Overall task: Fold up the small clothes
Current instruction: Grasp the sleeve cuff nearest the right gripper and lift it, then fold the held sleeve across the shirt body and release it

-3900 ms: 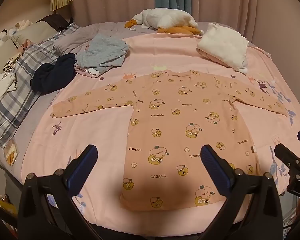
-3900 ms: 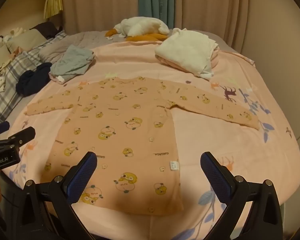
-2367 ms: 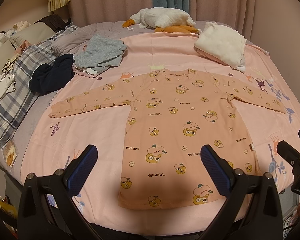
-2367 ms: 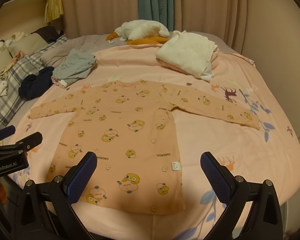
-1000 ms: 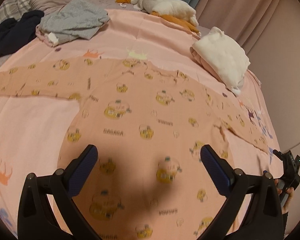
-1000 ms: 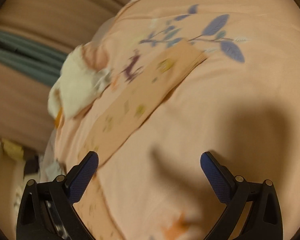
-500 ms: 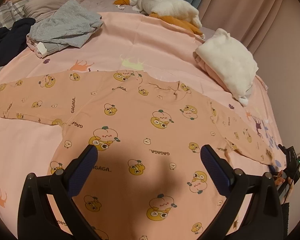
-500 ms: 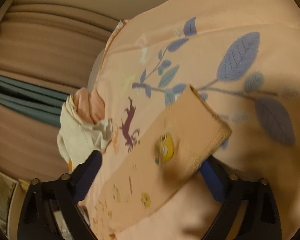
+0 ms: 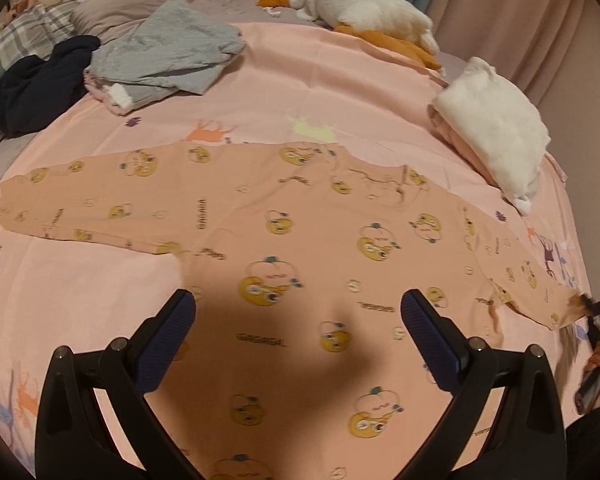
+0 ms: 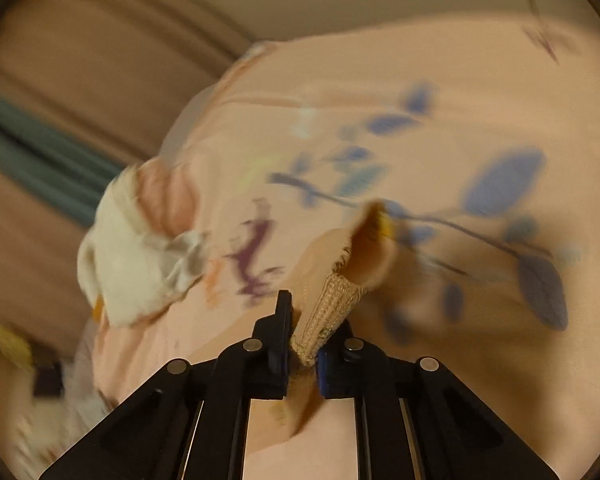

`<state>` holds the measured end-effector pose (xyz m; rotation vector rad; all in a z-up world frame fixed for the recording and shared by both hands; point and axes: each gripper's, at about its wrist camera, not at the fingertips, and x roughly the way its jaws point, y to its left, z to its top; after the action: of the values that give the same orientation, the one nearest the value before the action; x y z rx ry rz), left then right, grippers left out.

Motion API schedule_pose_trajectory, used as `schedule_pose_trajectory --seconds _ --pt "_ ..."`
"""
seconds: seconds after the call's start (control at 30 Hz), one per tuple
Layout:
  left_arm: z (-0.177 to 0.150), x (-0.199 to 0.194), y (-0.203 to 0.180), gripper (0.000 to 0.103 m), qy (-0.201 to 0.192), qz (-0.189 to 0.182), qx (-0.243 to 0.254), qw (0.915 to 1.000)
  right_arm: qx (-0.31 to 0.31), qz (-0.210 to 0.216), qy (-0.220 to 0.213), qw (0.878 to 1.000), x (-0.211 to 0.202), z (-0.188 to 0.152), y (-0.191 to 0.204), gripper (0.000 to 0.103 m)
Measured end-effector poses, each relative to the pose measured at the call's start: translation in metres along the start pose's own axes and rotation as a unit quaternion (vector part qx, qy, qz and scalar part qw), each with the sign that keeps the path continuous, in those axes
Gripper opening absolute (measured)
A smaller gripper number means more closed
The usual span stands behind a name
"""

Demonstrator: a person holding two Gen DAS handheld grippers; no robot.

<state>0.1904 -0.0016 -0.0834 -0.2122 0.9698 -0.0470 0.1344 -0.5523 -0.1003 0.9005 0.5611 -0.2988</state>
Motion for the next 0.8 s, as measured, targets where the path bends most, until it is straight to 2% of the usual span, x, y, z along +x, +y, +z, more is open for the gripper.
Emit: schedule_pose_trajectory --seconds 0.13,0.27,0.37,0.4,0.57,0.8 --pt "0.006 -0.003 0.018 0.102 0.008 0.014 -0.010 0.9998 -0.125 0.005 0.009 0.992 -0.018 -0.006 0.090 0.011" --pt "0.012 -0.010 0.045 0.102 0.012 0.019 -0.033 0.9992 -0.202 0.032 0.021 0.979 -0.030 -0.027 0.172 0.011" --pt "0.014 -0.018 0.065 0.102 0.014 0.013 -0.049 0.9986 -0.259 0.050 0.031 0.964 -0.030 -0.055 0.234 0.011" --pt "0.015 -0.021 0.075 0.102 0.014 0.013 -0.054 0.9983 -0.287 0.052 0.033 0.956 -0.029 -0.071 0.258 0.011" --pt "0.016 -0.036 0.114 0.102 0.002 0.019 -0.078 0.9968 -0.377 0.059 0.054 0.923 -0.005 -0.142 0.328 0.011" --pt "0.017 -0.055 0.166 0.102 -0.024 0.043 -0.110 0.9927 -0.515 0.046 0.076 0.852 0.031 -0.266 0.393 0.011"
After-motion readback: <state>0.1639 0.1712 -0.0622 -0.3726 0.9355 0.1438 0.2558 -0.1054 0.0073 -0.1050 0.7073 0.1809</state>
